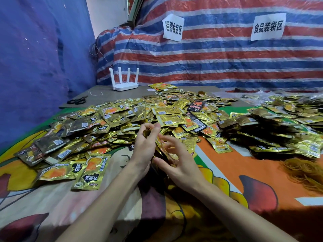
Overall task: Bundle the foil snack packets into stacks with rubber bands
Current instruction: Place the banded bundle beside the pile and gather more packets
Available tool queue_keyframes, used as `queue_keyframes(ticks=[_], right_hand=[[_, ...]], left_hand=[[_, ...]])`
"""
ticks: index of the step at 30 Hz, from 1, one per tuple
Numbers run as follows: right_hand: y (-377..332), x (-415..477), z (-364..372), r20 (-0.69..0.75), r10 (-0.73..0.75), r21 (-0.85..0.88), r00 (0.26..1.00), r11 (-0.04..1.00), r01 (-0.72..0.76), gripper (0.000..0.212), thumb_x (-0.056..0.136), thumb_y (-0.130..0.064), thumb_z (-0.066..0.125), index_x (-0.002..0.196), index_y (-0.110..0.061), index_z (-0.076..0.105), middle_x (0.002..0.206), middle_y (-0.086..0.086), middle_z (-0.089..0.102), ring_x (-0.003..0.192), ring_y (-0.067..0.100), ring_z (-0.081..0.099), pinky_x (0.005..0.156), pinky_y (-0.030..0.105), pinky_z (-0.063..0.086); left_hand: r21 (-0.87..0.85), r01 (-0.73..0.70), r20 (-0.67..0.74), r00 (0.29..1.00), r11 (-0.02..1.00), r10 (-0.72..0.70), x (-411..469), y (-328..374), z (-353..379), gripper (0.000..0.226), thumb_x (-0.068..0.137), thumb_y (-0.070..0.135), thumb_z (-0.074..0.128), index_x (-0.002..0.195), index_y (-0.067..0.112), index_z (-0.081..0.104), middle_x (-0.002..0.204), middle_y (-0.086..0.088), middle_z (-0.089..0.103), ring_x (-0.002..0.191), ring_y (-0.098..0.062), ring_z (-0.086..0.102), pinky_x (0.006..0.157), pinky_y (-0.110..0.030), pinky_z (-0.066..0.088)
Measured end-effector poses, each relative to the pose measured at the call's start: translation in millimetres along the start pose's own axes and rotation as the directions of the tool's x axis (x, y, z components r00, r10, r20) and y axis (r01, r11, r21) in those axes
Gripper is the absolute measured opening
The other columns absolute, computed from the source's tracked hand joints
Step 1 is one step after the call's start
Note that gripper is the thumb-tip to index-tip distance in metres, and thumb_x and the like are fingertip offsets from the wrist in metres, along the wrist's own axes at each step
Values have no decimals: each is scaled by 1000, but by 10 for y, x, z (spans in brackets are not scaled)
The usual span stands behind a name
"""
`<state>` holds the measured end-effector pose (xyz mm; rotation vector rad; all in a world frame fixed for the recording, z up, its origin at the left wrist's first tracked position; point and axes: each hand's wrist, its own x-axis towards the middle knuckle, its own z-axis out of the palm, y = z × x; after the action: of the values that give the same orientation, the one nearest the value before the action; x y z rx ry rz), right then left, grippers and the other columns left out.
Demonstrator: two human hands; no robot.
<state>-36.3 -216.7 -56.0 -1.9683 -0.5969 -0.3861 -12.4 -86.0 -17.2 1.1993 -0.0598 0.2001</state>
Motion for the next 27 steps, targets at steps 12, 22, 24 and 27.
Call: queue_keyframes(ticks=[12, 22, 24, 27], right_hand=[[-1, -10, 56, -47, -170, -118, 984, 979, 164, 29, 90, -25, 73, 116, -19, 65, 130, -5, 62, 127, 0, 53, 104, 19, 43], [-93, 69, 55, 38, 100, 137, 994, 985, -104, 81, 74, -21, 82, 140, -22, 35, 133, -7, 53, 124, -5, 51, 102, 14, 43], [-84, 106, 29, 38, 116, 169, 993, 978, -120, 76, 76, -13, 79, 138, -21, 36, 128, -10, 56, 117, -8, 56, 93, 11, 46], [-43, 76, 8, 43, 151, 181, 988, 971, -156, 68, 81, -7, 73, 135, -22, 35, 123, -13, 56, 112, -9, 59, 88, 9, 47]], left_hand=[[-26, 43, -87, 995, 999, -45, 72, -56, -42, 22, 98, 35, 63, 89, 17, 54, 78, -2, 55, 77, -19, 55, 78, -36, 48], [146, -178, 76, 983, 973, 168, 18, -39, 77, 19, 92, 24, 72, 85, 22, 55, 85, -8, 53, 77, -21, 55, 75, -40, 47], [237, -268, 208, 953, 934, 220, -25, -36, 108, 22, 87, 23, 76, 94, 22, 55, 90, -6, 53, 77, -14, 57, 70, -27, 49], [254, -291, 293, 932, 922, 214, -78, -104, 69, 49, 75, 24, 76, 117, 30, 51, 108, -2, 55, 91, -8, 62, 78, -21, 51]])
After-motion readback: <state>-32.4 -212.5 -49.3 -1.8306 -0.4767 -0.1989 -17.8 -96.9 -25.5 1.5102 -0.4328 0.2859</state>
